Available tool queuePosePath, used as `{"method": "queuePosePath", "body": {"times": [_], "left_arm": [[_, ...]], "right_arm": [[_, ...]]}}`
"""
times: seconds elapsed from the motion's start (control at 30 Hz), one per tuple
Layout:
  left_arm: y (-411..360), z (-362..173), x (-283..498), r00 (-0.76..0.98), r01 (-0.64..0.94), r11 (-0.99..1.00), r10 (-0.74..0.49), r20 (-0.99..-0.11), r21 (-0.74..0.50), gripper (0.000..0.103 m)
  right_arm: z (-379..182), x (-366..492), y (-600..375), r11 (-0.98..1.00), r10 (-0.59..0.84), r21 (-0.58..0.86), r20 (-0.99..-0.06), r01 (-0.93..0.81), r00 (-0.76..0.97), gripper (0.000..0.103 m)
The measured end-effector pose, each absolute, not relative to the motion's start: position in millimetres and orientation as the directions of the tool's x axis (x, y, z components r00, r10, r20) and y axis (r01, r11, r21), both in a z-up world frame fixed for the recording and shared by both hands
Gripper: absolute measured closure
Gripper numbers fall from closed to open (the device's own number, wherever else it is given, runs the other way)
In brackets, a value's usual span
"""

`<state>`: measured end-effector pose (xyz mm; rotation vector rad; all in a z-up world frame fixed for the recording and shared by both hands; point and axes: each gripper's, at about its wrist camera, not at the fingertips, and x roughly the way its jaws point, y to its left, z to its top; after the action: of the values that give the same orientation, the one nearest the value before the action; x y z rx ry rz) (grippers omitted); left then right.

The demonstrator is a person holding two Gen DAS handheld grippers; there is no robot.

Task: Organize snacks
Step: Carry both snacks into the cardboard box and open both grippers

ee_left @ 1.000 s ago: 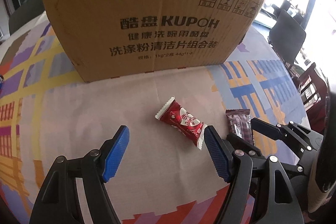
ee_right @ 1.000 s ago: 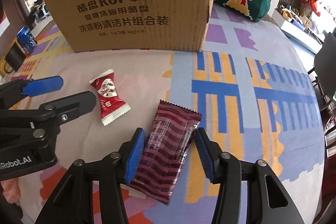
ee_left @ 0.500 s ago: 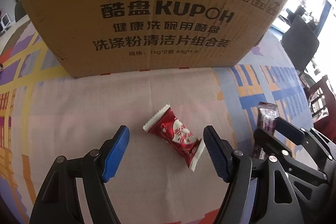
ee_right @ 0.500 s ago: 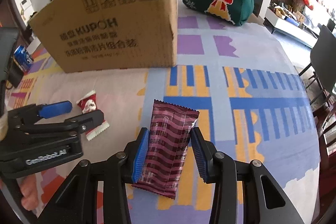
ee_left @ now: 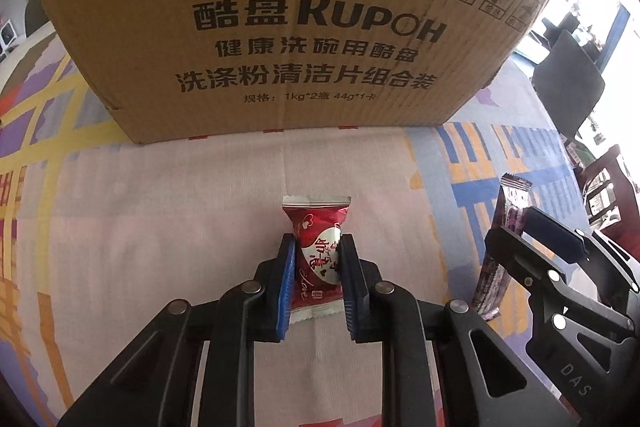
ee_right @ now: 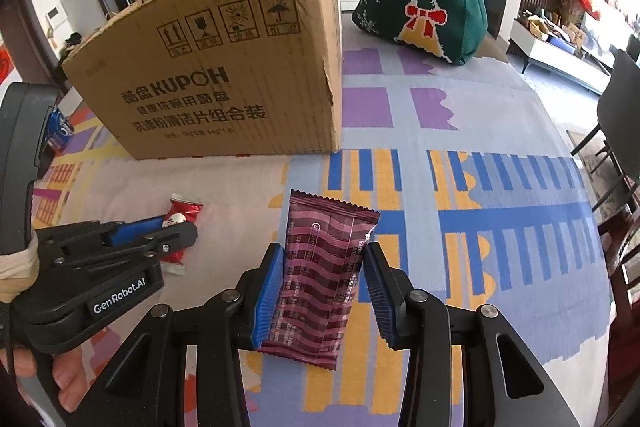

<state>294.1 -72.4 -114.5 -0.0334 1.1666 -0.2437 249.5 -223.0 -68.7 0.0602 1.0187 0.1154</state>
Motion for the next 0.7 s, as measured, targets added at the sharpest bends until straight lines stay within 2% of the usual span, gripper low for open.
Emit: {"method": "queuePosePath", "body": {"times": [0.63, 0.67, 0.7], "left_arm": [[-46, -49, 252, 0.496, 0.207, 0.962, -0.26, -0.828, -0.178, 0.081], [-44, -45, 249, 0.508, 0.21, 0.962, -0.261, -0.821, -0.176, 0.081], [-43, -41, 247, 0.516, 0.211, 0.962, -0.261, -0.816, -0.174, 0.081]], "right_arm": [[-32, 233, -215, 0.988, 0.153, 0.111, -0.797, -0.108, 0.585, 0.062], [-29, 231, -213, 0.988, 0.156, 0.11, -0.791, -0.112, 0.591, 0.065], [-26, 230, -213, 0.986, 0.162, 0.114, -0.786, -0.118, 0.596, 0.082]]}}
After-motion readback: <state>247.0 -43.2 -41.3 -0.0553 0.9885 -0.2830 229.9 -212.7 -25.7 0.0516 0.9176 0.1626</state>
